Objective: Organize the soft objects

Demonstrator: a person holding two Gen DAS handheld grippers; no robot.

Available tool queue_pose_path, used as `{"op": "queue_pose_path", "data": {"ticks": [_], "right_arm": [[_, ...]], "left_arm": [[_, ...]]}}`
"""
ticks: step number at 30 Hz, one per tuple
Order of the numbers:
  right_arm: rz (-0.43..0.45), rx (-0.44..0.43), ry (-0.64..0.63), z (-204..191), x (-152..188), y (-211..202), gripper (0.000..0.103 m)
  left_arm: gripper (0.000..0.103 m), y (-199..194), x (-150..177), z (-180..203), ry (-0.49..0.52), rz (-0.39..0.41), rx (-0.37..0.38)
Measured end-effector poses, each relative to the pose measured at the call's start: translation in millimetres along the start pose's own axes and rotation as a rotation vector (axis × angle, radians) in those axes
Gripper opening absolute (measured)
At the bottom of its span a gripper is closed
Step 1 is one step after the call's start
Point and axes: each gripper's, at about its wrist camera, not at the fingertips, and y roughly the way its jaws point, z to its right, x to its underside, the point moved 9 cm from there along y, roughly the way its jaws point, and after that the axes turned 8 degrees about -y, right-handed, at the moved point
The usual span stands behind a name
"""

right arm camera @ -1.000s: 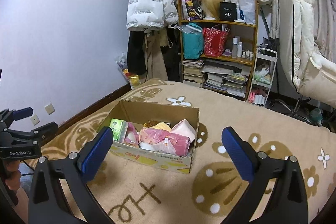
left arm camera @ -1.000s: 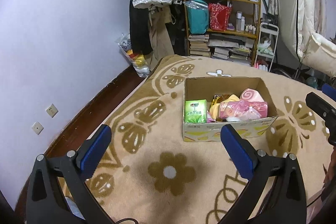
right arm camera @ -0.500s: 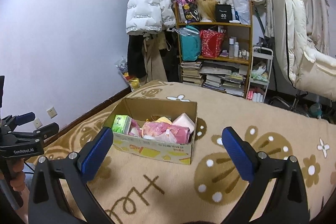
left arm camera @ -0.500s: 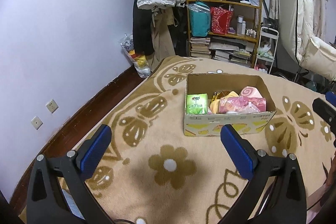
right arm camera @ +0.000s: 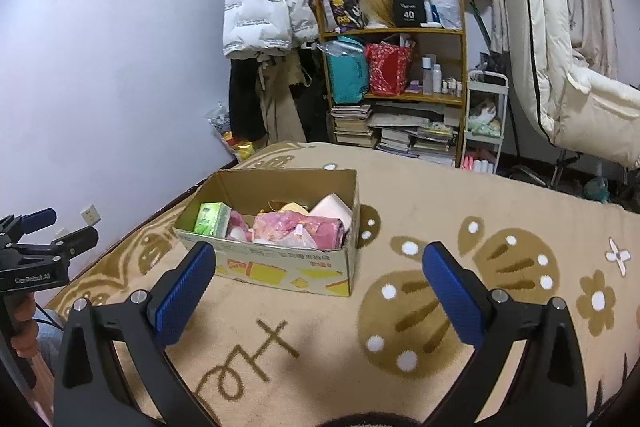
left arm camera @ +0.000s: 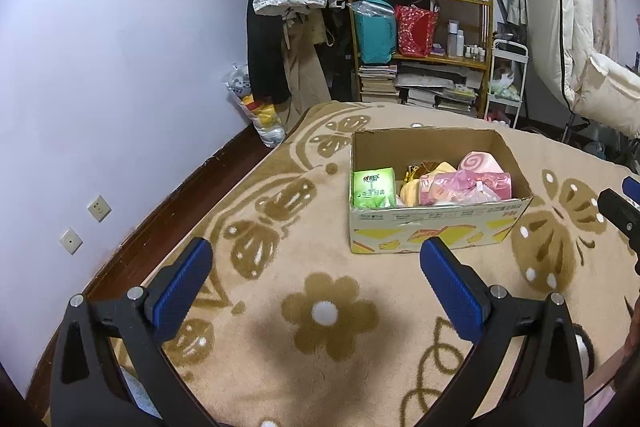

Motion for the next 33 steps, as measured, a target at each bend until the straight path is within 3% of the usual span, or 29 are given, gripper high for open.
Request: {"op": "queue_pose_path", "data": {"ticks": [33], "right_arm": [[-0.048,0.015,0.013,8.6,15.8,15.6,0.103]], "left_arm": [[0.102,9.3,3.0,3.4,0.045,-0.008,-0.007]]}}
